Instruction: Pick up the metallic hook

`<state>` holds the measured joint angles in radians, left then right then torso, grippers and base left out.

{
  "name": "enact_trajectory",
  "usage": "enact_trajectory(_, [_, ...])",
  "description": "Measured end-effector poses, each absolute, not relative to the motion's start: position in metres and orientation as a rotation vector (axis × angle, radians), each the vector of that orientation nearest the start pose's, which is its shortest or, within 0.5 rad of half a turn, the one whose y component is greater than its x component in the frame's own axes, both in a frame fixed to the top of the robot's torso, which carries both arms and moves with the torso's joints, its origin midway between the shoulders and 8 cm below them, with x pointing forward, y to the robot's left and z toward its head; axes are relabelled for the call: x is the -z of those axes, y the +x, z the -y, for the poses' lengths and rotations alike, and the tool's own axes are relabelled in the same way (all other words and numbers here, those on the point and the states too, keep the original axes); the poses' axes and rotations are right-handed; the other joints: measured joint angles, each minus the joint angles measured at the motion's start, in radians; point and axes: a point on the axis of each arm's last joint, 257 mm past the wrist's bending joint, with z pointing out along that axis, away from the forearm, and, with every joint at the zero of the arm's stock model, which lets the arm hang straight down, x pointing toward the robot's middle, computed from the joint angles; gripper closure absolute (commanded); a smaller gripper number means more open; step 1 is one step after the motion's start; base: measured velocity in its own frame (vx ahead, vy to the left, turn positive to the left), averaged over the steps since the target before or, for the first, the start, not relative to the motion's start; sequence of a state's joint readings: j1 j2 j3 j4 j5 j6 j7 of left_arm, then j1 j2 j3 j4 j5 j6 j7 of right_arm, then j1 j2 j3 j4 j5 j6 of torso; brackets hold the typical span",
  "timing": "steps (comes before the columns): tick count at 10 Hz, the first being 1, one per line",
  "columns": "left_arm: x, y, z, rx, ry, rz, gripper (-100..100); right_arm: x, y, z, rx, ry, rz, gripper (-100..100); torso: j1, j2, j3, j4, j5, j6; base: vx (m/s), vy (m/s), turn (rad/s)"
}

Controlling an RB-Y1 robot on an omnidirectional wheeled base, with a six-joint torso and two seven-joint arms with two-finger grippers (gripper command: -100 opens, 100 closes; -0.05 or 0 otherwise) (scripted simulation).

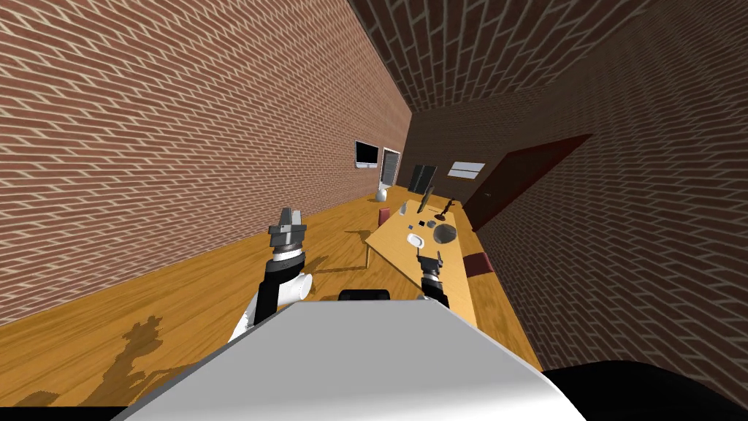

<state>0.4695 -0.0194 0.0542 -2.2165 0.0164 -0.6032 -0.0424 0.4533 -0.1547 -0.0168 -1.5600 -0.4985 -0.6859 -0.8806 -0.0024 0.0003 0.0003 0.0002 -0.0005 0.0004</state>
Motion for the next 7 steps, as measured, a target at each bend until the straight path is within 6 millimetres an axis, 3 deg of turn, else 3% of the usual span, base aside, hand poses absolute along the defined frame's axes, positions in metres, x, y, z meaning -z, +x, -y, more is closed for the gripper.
enact_trajectory(4, [-0.026,0.336,-0.297,1.242,-0.606,-0.545,0,0.282,0.346,0.416,-1.938,1.724,0.115,-100,0.000,-0.001,0.000,0.000,0.000,0.001,-0.012,-0.016,0.096])
enact_trajectory(7, [-0.026,0.336,-0.297,1.242,-0.606,-0.545,0,0.300,0.338,0.429,-1.947,1.767,0.222,-100,0.000,0.000,0.000,0.000,0.000,0.001,-0.020,-0.019,0.220])
